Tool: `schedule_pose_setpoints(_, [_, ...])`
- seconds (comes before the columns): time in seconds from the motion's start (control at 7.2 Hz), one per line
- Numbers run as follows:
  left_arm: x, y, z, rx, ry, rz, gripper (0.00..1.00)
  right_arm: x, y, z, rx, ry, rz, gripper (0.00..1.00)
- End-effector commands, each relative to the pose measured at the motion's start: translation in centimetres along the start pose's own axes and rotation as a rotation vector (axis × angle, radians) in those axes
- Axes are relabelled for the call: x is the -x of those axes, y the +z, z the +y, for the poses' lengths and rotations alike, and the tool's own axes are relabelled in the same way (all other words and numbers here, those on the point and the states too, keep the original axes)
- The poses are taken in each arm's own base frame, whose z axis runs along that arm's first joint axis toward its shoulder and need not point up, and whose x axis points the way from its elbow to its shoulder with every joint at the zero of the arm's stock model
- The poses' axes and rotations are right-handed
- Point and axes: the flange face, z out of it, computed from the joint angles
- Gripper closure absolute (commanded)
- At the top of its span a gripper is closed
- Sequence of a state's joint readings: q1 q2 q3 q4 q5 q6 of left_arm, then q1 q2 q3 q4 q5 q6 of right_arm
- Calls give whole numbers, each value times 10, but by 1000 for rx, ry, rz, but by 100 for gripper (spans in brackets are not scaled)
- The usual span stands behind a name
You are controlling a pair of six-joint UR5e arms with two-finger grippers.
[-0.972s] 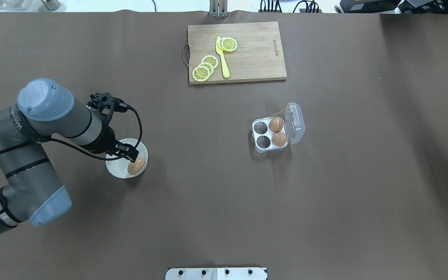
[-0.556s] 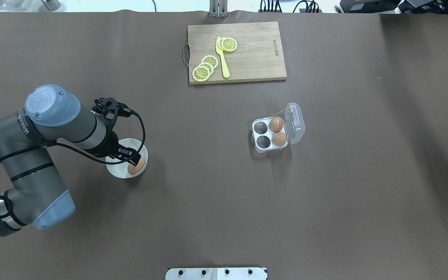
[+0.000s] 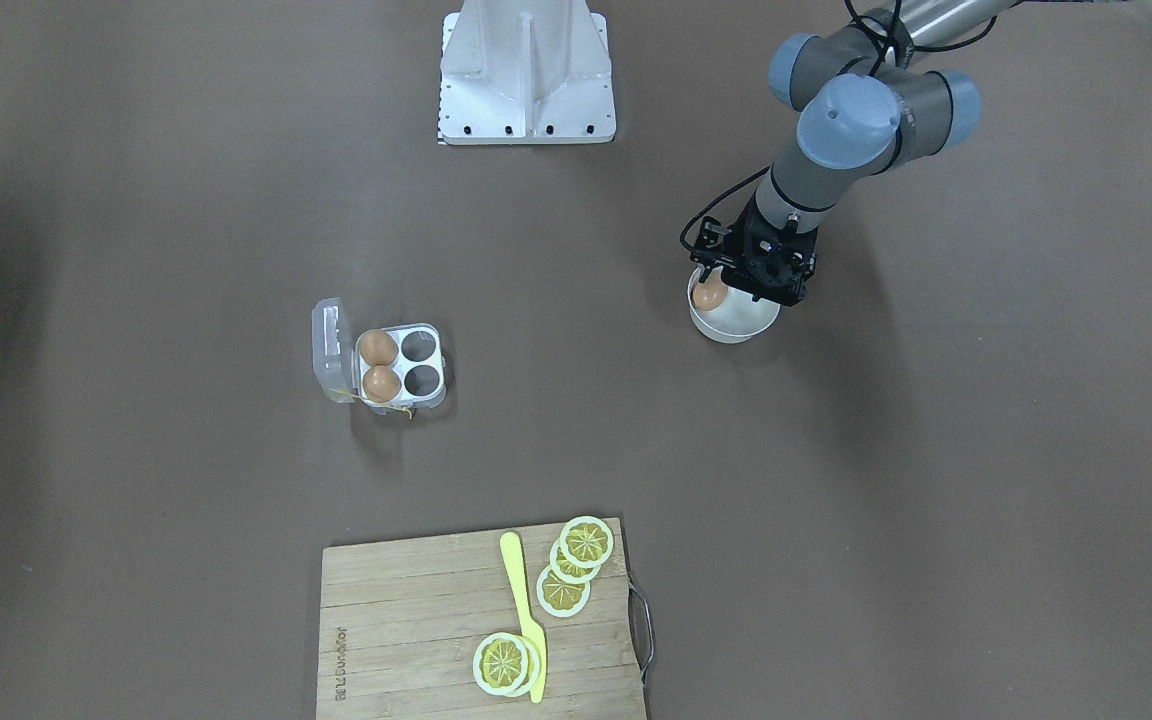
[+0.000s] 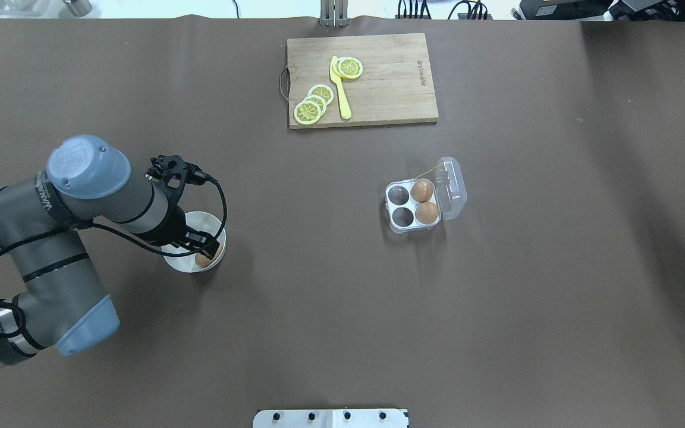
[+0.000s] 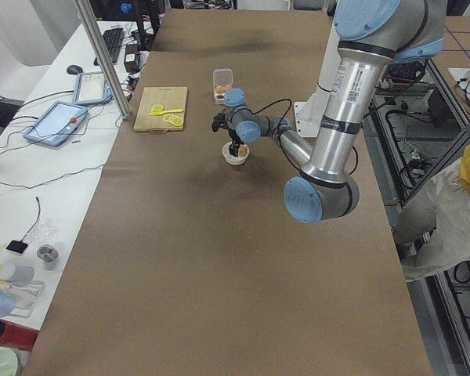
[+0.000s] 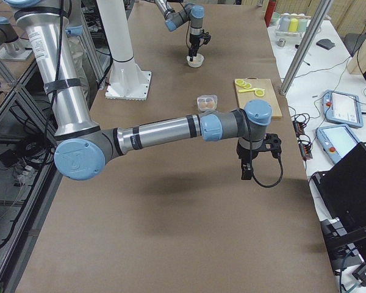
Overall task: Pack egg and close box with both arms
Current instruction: 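Lower the left gripper into the bowl and close it on the egg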
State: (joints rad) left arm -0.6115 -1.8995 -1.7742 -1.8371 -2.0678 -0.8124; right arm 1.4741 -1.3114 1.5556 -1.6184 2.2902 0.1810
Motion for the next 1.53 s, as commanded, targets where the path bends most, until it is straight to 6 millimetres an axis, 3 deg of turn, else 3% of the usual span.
schedule_pose_setpoints(0.0, [-3,10,2,15,5,-2,22,0,0,0,0,-1,0,0])
schedule_pose_setpoints(0.56, [-3,17,-1,8,12,7,23,-1,1,1,0,0,2,0])
schedule_pose_setpoints(0.83, [-1,19,-1,11,15,4,39,0,0,1,-1,-1,1,0])
schedule_pose_setpoints(1.11, [-4,19,-3,10,18,7,64,0,0,1,-1,-2,0,0])
schedule_pose_setpoints(1.39, [-10,15,-8,1,23,15,75,0,0,1,-1,-2,0,0])
